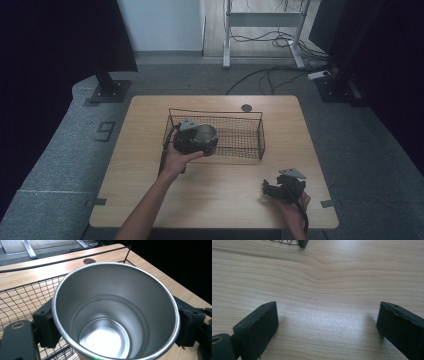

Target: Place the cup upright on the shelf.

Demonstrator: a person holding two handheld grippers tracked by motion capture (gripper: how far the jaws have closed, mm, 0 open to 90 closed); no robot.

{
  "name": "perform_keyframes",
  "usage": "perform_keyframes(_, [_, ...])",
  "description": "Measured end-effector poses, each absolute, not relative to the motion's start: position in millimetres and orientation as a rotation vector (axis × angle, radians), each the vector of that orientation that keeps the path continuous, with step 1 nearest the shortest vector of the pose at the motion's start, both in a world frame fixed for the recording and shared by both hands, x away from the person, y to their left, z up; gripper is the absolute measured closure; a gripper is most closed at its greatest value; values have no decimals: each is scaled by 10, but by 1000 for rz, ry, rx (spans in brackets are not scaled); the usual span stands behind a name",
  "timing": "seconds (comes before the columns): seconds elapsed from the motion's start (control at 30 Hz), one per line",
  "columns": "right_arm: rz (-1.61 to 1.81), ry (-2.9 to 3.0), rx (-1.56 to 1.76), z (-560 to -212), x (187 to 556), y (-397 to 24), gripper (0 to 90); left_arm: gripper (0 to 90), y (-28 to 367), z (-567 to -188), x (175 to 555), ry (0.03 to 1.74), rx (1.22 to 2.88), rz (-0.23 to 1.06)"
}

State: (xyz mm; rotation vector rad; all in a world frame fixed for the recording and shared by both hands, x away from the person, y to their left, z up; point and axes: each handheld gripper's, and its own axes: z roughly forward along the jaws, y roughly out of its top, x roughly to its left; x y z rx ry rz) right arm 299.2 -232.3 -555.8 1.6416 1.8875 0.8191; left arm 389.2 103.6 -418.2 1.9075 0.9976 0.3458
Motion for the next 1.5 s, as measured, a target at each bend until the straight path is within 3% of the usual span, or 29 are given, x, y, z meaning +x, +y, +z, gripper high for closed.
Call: perform_keyframes(1.5, [818,1890,1639,-5559,2992,-2325,37,151,1018,-4258,4360,1081,1906,408])
